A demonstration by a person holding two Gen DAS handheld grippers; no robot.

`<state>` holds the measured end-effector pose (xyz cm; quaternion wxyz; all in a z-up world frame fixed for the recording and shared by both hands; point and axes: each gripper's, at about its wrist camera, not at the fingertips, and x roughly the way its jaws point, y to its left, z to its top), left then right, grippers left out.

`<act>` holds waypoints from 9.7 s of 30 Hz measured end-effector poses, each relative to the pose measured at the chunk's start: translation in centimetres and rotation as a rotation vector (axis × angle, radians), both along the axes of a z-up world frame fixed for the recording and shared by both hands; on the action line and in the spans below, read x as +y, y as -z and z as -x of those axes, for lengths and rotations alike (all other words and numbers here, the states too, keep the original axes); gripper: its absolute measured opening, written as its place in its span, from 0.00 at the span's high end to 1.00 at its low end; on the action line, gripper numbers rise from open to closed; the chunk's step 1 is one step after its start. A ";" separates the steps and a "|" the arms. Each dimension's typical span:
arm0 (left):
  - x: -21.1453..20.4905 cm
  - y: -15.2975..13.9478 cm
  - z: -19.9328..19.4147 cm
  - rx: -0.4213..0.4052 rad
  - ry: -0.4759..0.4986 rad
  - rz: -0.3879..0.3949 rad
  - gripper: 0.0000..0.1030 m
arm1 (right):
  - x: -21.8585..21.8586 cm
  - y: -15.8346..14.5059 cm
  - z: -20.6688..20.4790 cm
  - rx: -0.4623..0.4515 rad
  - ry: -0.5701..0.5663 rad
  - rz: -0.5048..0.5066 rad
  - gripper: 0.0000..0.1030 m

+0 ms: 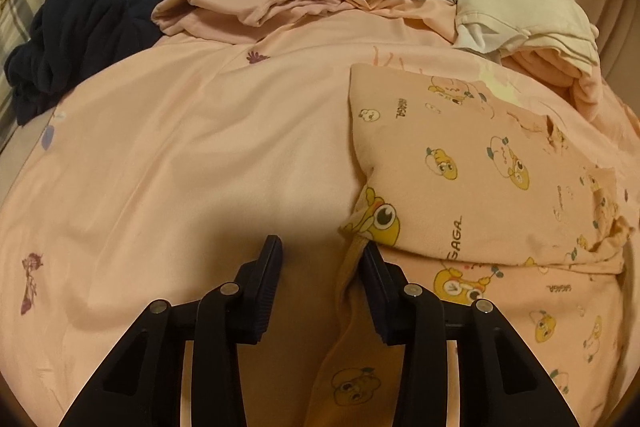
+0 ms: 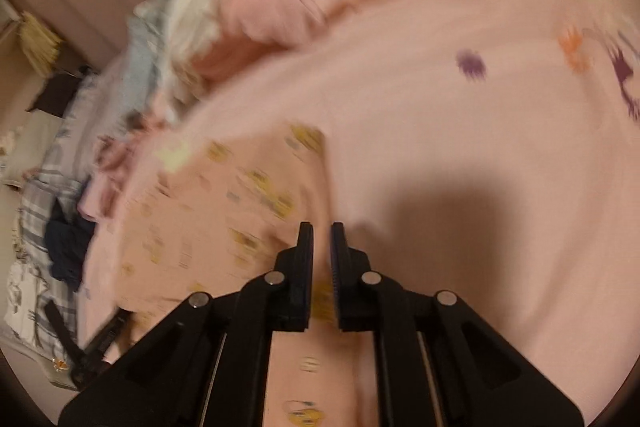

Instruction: Fold small clothes

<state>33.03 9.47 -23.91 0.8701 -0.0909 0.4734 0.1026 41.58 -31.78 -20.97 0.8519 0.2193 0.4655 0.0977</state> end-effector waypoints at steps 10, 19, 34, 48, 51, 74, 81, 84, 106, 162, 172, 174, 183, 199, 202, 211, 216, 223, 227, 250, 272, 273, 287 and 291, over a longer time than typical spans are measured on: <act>-1.1 0.4 0.1 -0.018 0.018 -0.091 0.59 | 5.6 4.8 -1.4 0.193 -0.064 0.226 1.00; -1.1 0.2 0.3 -0.007 0.045 -0.093 0.58 | 2.8 1.8 1.3 0.193 -0.039 0.183 0.91; 0.9 0.0 1.7 -0.023 0.054 -0.010 0.60 | 5.2 5.3 1.3 0.169 -0.130 0.149 1.00; 3.5 -1.4 7.8 0.087 0.068 0.149 0.58 | 0.5 3.5 10.9 0.218 -0.129 0.089 0.80; 5.0 -2.1 11.1 0.093 0.075 0.373 0.47 | 0.1 2.3 14.2 0.168 -0.110 0.023 0.48; 1.9 2.3 25.4 0.077 -0.021 1.061 0.28 | -0.1 5.3 31.9 0.221 0.118 -0.337 0.31; 0.5 2.1 24.2 -0.005 -0.030 1.028 0.27 | 1.8 5.9 31.0 0.217 0.133 -0.394 0.26; 0.2 2.2 24.1 -0.028 -0.015 0.999 0.27 | 2.0 6.4 30.6 0.210 0.146 -0.419 0.26; 1.0 5.2 21.9 -0.093 -0.128 0.946 0.93 | 2.3 7.2 29.5 0.071 0.161 -0.258 0.73; -0.9 0.0 -9.9 0.009 -0.038 0.504 0.93 | 1.1 5.9 -4.9 0.090 0.021 -0.053 0.96; 1.8 -10.0 -3.9 -0.135 -0.021 0.198 0.93 | -2.1 -3.2 0.1 -0.011 0.057 0.154 0.85; 1.1 -10.4 -2.3 -0.137 0.030 0.217 0.95 | -2.1 -3.9 1.1 -0.029 0.034 0.126 0.89; -5.6 -2.3 -1.9 0.056 0.184 0.221 1.00 | 3.3 1.2 3.0 0.037 -0.064 0.105 0.96; -3.7 -2.8 -15.8 -0.052 -0.044 0.239 1.00 | 5.7 4.0 -10.1 0.077 -0.017 0.099 0.97; -2.9 -4.0 -16.2 -0.084 -0.059 0.207 1.00 | 4.7 3.5 -10.1 0.068 0.008 0.065 0.96; -0.6 -5.9 -5.2 -0.075 0.075 0.222 1.00 | 0.4 1.5 -0.8 0.075 -0.012 -0.080 0.90; 0.9 -3.8 1.3 0.047 0.092 0.480 0.96 | 0.2 1.0 6.2 0.093 0.012 -0.082 0.53; -0.9 -2.0 5.7 0.013 0.063 0.642 0.47 | 1.4 3.0 11.9 0.127 0.024 -0.216 0.37; -2.7 -1.3 5.9 0.039 0.066 0.550 0.47 | 2.3 4.9 12.2 0.162 0.082 -0.299 0.37; -1.8 2.5 -2.2 -0.036 -0.058 1.004 0.43 | 3.7 7.8 4.3 0.115 0.201 -0.545 0.47; 0.8 2.6 -4.3 -0.099 -0.182 0.956 0.49 | 3.5 8.1 3.5 0.099 0.175 -0.506 0.55; 0.6 2.6 -4.5 -0.086 -0.192 0.922 0.60 | 3.5 8.1 3.4 0.097 0.174 -0.503 0.56; -1.3 -1.6 -1.5 -0.108 -0.106 0.568 0.92 | 3.3 6.6 4.0 0.068 0.133 -0.373 0.91; -1.5 -2.7 2.3 -0.101 -0.048 0.559 0.92 | 3.4 4.7 7.8 0.051 0.079 -0.326 0.90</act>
